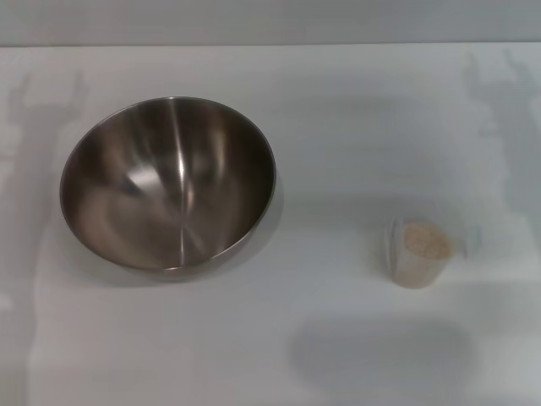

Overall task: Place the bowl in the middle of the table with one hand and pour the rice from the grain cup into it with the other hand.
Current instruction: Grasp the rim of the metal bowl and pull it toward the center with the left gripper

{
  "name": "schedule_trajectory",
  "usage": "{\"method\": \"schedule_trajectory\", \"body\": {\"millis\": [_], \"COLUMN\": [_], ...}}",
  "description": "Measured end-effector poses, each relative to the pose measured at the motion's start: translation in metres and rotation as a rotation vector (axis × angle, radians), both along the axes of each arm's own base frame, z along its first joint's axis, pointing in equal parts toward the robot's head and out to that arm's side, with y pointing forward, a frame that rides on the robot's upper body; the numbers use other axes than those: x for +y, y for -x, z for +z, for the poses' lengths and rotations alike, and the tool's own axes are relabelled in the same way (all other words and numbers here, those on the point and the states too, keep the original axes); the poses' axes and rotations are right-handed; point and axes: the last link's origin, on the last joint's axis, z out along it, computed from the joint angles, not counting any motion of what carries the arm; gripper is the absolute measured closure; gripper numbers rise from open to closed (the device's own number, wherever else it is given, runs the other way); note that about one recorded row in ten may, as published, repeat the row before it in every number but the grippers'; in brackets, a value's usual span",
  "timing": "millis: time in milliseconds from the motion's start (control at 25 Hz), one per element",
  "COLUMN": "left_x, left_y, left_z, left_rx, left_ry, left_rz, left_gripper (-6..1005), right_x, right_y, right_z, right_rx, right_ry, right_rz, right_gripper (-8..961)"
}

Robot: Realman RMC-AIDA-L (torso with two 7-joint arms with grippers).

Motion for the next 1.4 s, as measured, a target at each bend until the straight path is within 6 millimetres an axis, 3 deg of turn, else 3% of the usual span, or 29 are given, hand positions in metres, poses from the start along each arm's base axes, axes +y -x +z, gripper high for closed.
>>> {"method": "schedule_trajectory", "body": {"millis": [320,480,520,600,680,880,1400], "left_x": [0.046,0.053,0.055,0.054,0.049,0.035,-0.019], "left_y": [-0.008,-0.019,-0.037,-0.045,-0.065,-0.082,-0.085], "left_z": [0.012,0.019,0.025,0.027,0.031,0.042,0.026], "left_rx": [-0.1,-0.123,-0.135,-0.138,-0.133,-0.076,0.133], "left_ry": [0.138,0.209,0.295,0.343,0.46,0.558,0.994], "left_rz": [0.177,0.22,0.257,0.282,0.348,0.416,0.536], "left_gripper": [172,176,176,178,180,185,197], "right_x": [0.001,0.001,0.002,0.002,0.002,0.004,0.008], "right_y": [-0.002,-0.003,-0.004,-0.005,-0.005,-0.004,-0.009], "right_z": [0.001,0.002,0.002,0.003,0.004,0.006,0.009], "right_rx": [-0.008,-0.015,-0.018,-0.021,-0.025,-0.034,-0.056], "right_ry": [0.0,-0.001,-0.002,-0.002,-0.005,-0.009,0.0], "right_rz": [-0.009,-0.016,-0.018,-0.021,-0.023,-0.02,-0.048], "right_gripper": [388,388,388,388,388,388,389]}}
